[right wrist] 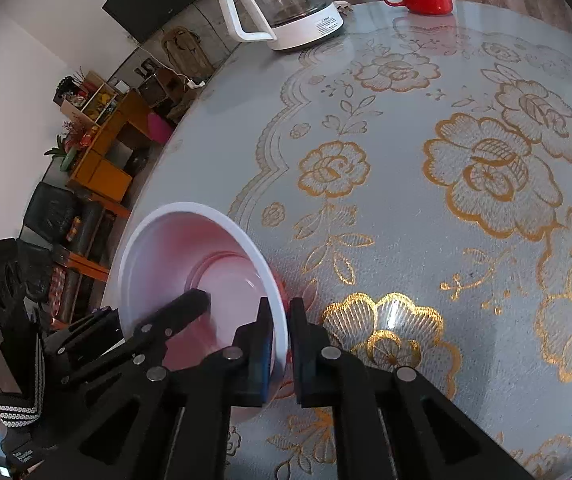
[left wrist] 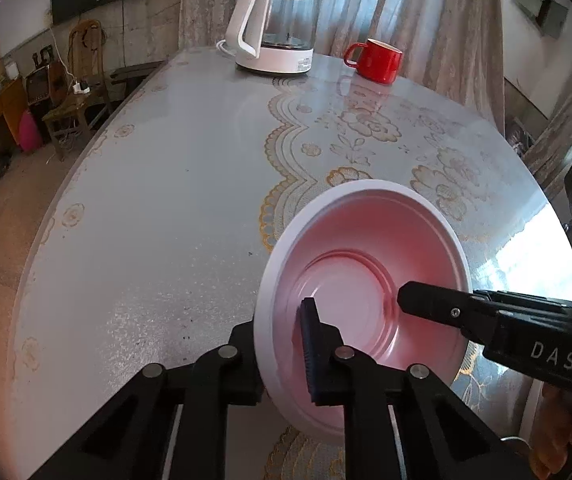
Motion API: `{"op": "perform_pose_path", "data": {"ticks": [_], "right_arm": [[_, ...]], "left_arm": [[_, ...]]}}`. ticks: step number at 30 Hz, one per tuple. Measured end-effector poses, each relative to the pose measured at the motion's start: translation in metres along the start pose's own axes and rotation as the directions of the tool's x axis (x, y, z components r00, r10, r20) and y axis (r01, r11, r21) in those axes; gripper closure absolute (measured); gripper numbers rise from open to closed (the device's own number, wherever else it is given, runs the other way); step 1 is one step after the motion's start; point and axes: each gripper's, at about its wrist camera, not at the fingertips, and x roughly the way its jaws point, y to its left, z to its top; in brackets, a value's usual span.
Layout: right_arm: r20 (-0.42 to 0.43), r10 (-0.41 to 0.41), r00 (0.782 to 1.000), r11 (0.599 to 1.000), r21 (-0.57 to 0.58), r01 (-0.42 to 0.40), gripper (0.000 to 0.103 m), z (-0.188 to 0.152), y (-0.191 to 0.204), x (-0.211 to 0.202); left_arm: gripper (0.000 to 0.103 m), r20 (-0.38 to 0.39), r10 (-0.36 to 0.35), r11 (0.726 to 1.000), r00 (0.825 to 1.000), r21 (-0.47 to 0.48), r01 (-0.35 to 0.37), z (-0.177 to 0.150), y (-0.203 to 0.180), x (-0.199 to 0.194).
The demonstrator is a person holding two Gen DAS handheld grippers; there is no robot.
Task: Organize plates and bowls
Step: 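Grasp the pink-and-red bowl rim with the right tool and lift it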
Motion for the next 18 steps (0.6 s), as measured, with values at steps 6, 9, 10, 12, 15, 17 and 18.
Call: {"op": "perform_pose_path", "data": {"ticks": [6, 9, 10, 12, 15, 17, 18], "right_arm": [[0.016, 0.018, 1.0, 1.0, 0.025, -0.018, 0.096, -0.003, -0.002, -0.01], [0.023, 0.024, 0.999, 0.999, 0.028, -0.025, 0.096, -0.005, -0.001, -0.017], [0.026, 0.027, 0.999, 0.999, 0.032, -0.027, 0.096, -0.006, -0.001, -0.021], [0.037, 0.037, 0.999, 0.998, 0.04, -0.038, 0.096, -0.009, 0.001, -0.029], [0.066, 0.053, 0.996, 0.997, 0.045, -0.056, 0.096, -0.014, 0.002, -0.043], [0.083, 0.068, 0.994, 0.996, 0.048, -0.073, 0.096, -0.021, 0.002, -0.056], [0.09, 0.081, 0.993, 0.995, 0.053, -0.086, 0.096, -0.025, 0.002, -0.062]], "left_arm": [[0.089, 0.036, 0.016, 1.0, 0.999, 0.014, -0.017, -0.004, -0.006, -0.014], [0.089, 0.066, 0.015, 1.0, 0.998, 0.016, -0.016, -0.005, -0.011, -0.028], [0.089, 0.078, 0.017, 1.0, 0.997, 0.024, -0.019, -0.006, -0.013, -0.033], [0.089, 0.109, 0.017, 0.999, 0.994, 0.039, -0.021, -0.009, -0.018, -0.049], [0.089, 0.141, -0.01, 1.0, 0.99, 0.031, 0.005, -0.017, -0.022, -0.068], [0.089, 0.157, -0.019, 1.0, 0.987, 0.028, 0.015, -0.023, -0.025, -0.078], [0.089, 0.164, -0.021, 0.999, 0.986, 0.027, 0.017, -0.026, -0.027, -0.083]]}}
